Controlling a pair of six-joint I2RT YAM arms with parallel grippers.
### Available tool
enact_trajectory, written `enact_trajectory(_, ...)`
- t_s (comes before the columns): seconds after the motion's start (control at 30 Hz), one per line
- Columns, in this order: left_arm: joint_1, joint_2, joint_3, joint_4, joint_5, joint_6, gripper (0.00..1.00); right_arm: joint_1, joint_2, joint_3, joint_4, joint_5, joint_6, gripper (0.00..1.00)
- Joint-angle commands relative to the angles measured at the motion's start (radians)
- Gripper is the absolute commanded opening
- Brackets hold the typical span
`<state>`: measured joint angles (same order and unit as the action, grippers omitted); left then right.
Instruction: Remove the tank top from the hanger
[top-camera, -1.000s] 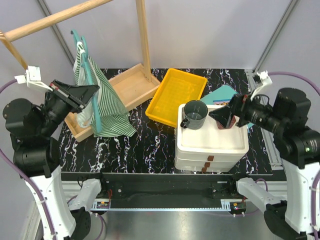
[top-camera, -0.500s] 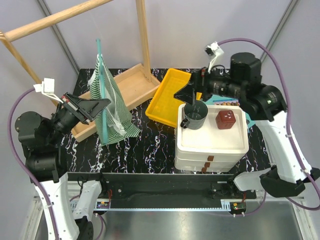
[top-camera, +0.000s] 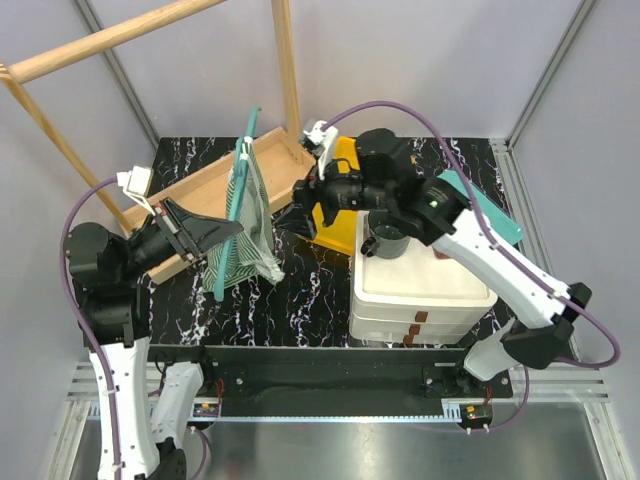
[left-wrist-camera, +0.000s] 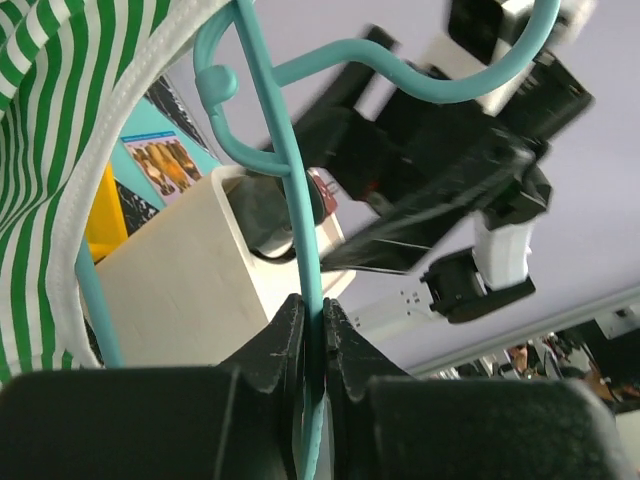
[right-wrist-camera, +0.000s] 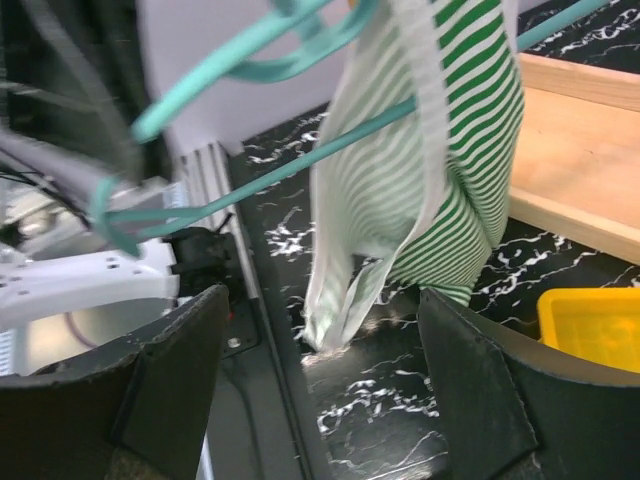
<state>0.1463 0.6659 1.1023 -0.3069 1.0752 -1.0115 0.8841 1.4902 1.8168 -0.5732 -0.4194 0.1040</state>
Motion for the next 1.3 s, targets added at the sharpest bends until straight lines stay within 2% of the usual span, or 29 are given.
enact_trajectory(0.0, -0.045, -0.051, -0.031, 0.117, 0.066, -0.006, 0.00, 0.010, 0.042, -0.017, 0.111, 0.073, -0.098, 0.83)
enact_trajectory(0.27, -0.083, -0.081, -0.065, 0.121, 0.081, -0.009, 0.00, 0.012, 0.038, -0.128, 0.343, 0.087, -0.135, 0.80)
enact_trajectory(0.5, -0.114, -0.081, -0.053, 0.127, 0.089, -0.007, 0.00, 0.010, 0.021, -0.212, 0.509, 0.088, -0.110, 0.66)
enact_trajectory(0.6, -0.125, -0.080, -0.052, 0.129, 0.094, -0.006, 0.00, 0.012, 0.033, -0.217, 0.536, 0.080, -0.060, 0.56)
enact_trajectory(0.63, -0.126, -0.078, -0.051, 0.130, 0.094, -0.004, 0.00, 0.012, 0.035, -0.214, 0.536, 0.080, -0.052, 0.49)
enact_trajectory(0.83, -0.136, -0.068, -0.044, 0.130, 0.094, 0.001, 0.00, 0.010, -0.004, -0.226, 0.539, 0.111, -0.035, 0.33)
enact_trajectory(0.87, -0.137, -0.068, -0.045, 0.132, 0.094, 0.001, 0.00, 0.012, -0.008, -0.226, 0.539, 0.119, -0.032, 0.28)
enact_trajectory(0.97, -0.142, -0.068, -0.047, 0.130, 0.094, 0.001, 0.00, 0.010, -0.022, -0.218, 0.542, 0.149, -0.013, 0.22)
enact_trajectory(1.17, -0.164, -0.065, -0.041, 0.120, 0.098, 0.010, 0.00, 0.010, -0.027, -0.185, 0.529, 0.220, 0.068, 0.03)
enact_trajectory(1.2, -0.169, -0.063, -0.039, 0.118, 0.097, 0.013, 0.00, 0.010, -0.030, -0.172, 0.521, 0.269, 0.083, 0.01)
enact_trajectory(1.27, -0.183, -0.058, -0.032, 0.101, 0.100, 0.030, 0.00, 0.010, -0.030, -0.153, 0.481, 0.333, 0.094, 0.00)
